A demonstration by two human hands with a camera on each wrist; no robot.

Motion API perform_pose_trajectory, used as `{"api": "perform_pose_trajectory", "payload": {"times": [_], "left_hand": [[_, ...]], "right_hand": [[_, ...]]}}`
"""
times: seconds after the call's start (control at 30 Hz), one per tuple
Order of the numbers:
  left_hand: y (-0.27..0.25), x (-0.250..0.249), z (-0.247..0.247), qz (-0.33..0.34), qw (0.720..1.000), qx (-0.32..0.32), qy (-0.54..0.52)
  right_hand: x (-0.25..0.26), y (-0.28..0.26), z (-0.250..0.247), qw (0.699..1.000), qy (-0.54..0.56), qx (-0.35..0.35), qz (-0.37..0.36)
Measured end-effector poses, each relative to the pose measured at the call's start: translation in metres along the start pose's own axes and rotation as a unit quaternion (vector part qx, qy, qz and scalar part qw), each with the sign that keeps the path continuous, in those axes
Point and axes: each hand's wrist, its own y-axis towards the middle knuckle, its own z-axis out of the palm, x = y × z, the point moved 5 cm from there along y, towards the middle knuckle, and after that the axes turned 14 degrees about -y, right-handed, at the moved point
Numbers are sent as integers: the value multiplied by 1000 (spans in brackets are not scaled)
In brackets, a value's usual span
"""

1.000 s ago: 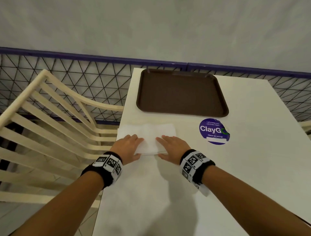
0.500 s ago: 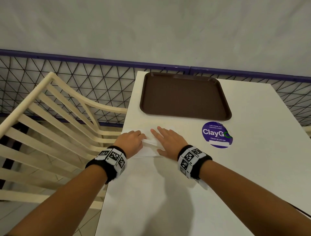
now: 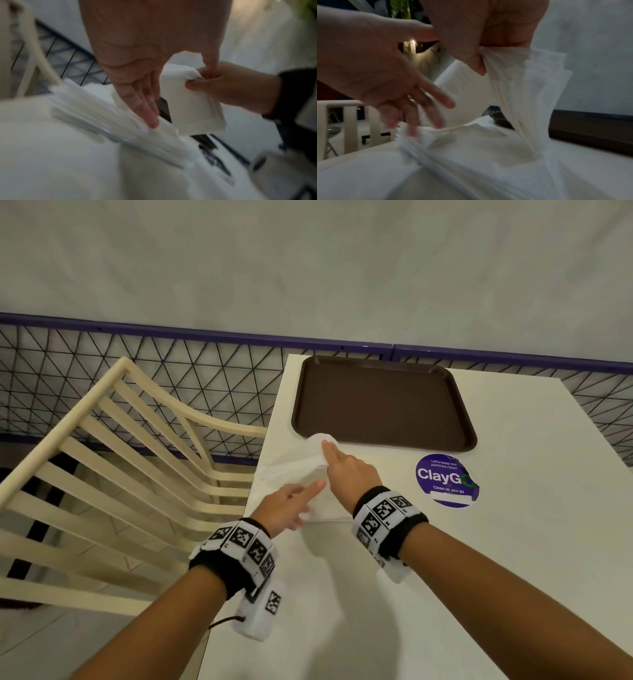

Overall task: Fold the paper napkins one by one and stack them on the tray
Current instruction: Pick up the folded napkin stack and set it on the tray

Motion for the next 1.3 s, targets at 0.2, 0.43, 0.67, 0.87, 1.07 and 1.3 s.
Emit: {"api": "perform_pose_trajectory", "payload": {"times": [0.2, 0.43, 0.67, 0.87, 1.07, 1.3], "left_hand": [[10, -26, 33, 20, 941, 8, -337], [2, -39, 75, 23, 929, 48, -367], [-16, -52, 151, 69, 965, 131, -218], [-17, -48, 179, 107, 969, 125, -181], [-24, -37, 197, 142, 969, 136, -151], [-26, -35, 206, 198, 970, 135, -40]], "right_hand": [[-3, -43, -1, 996, 7, -90, -9], [-78, -95, 1, 947, 277, -111, 122], [-145, -125, 10, 808, 532, -38, 248], [-168, -155, 41, 815, 497, -25, 297], [-169, -162, 54, 787, 544, -29, 291], [-170, -154, 36, 781, 551, -118, 271]]}}
